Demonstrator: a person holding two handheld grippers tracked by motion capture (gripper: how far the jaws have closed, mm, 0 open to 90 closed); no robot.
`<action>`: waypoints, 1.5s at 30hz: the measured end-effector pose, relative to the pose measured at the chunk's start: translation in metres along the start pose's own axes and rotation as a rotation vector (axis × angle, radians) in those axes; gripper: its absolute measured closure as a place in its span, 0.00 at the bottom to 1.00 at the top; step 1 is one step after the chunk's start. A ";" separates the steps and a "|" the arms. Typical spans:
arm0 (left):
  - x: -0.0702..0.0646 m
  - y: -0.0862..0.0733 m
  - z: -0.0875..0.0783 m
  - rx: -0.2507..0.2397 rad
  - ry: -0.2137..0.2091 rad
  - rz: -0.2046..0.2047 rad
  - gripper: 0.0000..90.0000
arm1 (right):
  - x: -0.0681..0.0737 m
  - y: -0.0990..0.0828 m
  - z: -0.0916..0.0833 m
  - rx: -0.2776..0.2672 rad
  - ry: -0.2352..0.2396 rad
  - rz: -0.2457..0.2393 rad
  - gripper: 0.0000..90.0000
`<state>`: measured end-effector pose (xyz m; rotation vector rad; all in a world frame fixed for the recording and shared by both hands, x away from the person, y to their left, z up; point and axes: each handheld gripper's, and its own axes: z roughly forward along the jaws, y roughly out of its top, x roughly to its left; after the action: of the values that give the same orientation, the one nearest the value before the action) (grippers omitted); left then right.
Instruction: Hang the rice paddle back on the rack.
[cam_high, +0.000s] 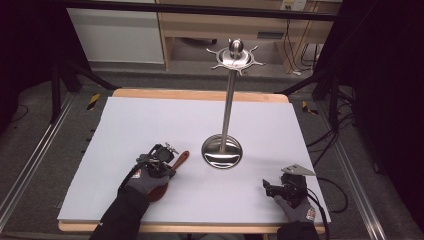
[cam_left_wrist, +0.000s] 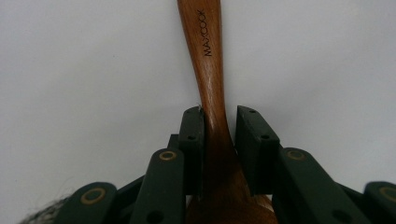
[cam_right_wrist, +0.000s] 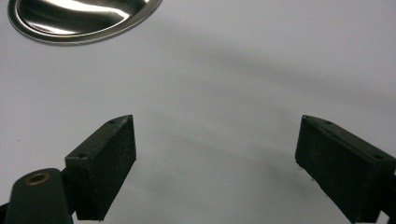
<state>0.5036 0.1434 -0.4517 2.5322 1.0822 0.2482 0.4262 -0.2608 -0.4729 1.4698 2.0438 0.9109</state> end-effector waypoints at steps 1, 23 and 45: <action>0.000 0.000 0.000 0.000 0.000 0.000 0.79 | 0.000 0.000 0.000 0.000 0.000 0.000 0.14; 0.002 0.006 0.001 0.043 -0.010 0.007 0.83 | -0.001 0.000 0.002 0.006 -0.005 0.004 0.14; 0.002 0.009 0.000 0.064 -0.013 0.014 0.85 | 0.000 0.001 0.005 0.020 -0.004 0.001 0.14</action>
<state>0.5113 0.1392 -0.4477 2.5951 1.0841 0.2039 0.4296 -0.2592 -0.4756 1.4822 2.0550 0.8903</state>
